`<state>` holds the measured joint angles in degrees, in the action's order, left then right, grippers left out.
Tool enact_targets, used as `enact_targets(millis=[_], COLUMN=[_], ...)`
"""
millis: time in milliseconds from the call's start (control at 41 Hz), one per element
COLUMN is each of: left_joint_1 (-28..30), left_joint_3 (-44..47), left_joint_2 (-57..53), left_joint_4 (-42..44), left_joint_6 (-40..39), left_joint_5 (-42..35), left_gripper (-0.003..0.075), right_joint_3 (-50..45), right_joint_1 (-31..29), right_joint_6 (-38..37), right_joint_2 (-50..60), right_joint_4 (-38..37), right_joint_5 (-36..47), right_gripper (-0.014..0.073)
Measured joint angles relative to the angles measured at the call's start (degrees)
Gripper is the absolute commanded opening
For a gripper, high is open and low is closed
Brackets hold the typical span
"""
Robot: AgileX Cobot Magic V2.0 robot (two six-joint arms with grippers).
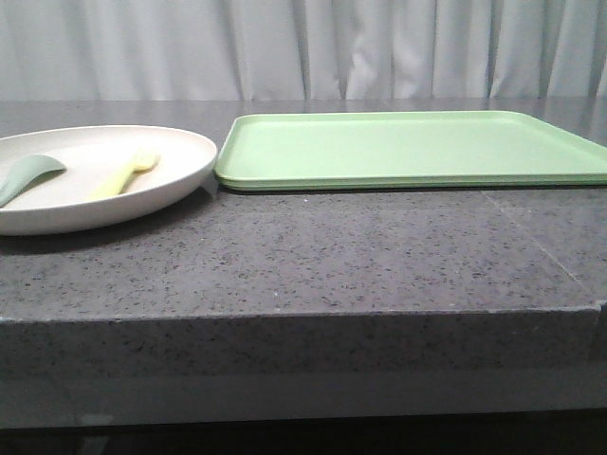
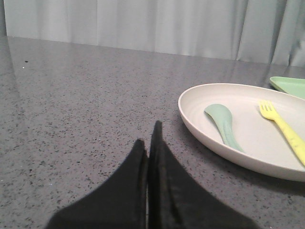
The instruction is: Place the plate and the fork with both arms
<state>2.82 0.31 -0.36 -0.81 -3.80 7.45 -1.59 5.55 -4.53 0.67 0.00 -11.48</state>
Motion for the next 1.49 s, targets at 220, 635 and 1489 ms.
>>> enact_targets(millis=[220, 635, 1489], left_joint_1=[0.0, 0.1, 0.1], left_joint_3=[0.0, 0.0, 0.0], left_joint_2=[0.0, 0.0, 0.0], left_joint_4=[0.0, 0.0, 0.0], left_joint_6=[0.0, 0.0, 0.0], left_joint_5=[0.0, 0.0, -6.1], left_gripper=[-0.0018, -0.0018, -0.0018], right_joint_3=[0.0, 0.0, 0.0], right_joint_1=[0.0, 0.0, 0.0], right_joint_6=[0.0, 0.0, 0.0], right_joint_2=[0.0, 0.0, 0.0], right_joint_4=[0.0, 0.0, 0.0], right_joint_5=[0.0, 0.0, 5.9], right_gripper=[-0.0121, -0.0121, -0.0121])
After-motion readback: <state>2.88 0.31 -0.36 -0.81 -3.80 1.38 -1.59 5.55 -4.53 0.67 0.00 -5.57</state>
